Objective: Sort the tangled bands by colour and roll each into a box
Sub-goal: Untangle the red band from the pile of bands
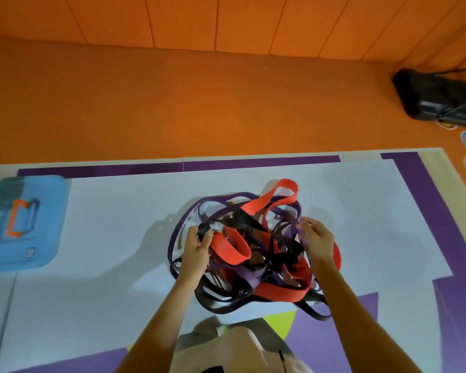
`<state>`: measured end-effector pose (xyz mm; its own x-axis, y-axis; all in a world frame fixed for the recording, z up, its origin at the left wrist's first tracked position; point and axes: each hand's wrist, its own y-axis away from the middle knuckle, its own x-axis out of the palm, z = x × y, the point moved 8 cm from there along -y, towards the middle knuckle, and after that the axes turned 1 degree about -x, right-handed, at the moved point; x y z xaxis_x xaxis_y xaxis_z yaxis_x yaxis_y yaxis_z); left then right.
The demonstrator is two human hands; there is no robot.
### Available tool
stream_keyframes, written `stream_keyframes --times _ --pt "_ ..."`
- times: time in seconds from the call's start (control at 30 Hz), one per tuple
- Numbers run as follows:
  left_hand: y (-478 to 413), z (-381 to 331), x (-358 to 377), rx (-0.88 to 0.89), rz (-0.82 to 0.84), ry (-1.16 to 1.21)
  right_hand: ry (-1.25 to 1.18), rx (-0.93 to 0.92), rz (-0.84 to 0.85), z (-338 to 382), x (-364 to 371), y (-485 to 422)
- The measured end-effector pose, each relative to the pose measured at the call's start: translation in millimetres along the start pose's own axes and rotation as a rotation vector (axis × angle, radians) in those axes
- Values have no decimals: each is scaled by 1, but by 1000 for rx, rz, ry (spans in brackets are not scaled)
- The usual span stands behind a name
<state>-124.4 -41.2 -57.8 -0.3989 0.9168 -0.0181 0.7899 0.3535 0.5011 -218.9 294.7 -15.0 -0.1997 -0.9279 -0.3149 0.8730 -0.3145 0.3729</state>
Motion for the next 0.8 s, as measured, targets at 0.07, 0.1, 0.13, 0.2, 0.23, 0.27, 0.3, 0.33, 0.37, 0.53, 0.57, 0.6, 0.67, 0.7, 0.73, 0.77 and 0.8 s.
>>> stream_keyframes --times 0.07,0.1,0.13,0.2,0.23,0.27,0.3,0.33,0.37,0.53,0.57,0.6,0.67,0.7,0.73,0.77,0.8 --pt "3 -6 -9 -16 -29 128 157 -90 59 6 9 3" --pt "5 -10 -14 -19 -44 179 223 -130 77 10 13 5" --pt "5 -15 -19 -21 -61 211 267 -166 91 14 16 6" --pt "3 -27 -30 2 -94 217 303 -230 121 22 21 6" --pt "0 -35 -34 38 -100 184 314 -260 133 26 23 5" --pt "-1 -43 -36 82 -97 120 312 -281 137 30 23 4" --pt "-3 -49 -37 130 -85 40 296 -290 138 32 23 1" --pt "-3 -53 -35 176 -71 -50 273 -291 147 33 23 -2" --pt "-4 -54 -33 219 -61 -145 251 -280 172 31 25 -6" --pt "11 -43 8 451 51 -721 329 -147 484 -3 43 -19" --pt "17 -34 23 461 120 -799 357 -125 570 -11 46 -19" --pt "23 -25 39 476 201 -875 394 -120 652 -17 50 -18" --pt "32 -4 68 478 340 -1005 503 -171 765 -21 54 -15" --pt "34 3 78 449 370 -1030 531 -191 784 -23 55 -16" --pt "32 7 82 408 357 -1033 537 -202 776 -24 53 -17" --pt "29 6 82 379 308 -1017 529 -228 739 -21 51 -19" --pt "26 2 81 364 233 -990 504 -260 679 -14 48 -23"
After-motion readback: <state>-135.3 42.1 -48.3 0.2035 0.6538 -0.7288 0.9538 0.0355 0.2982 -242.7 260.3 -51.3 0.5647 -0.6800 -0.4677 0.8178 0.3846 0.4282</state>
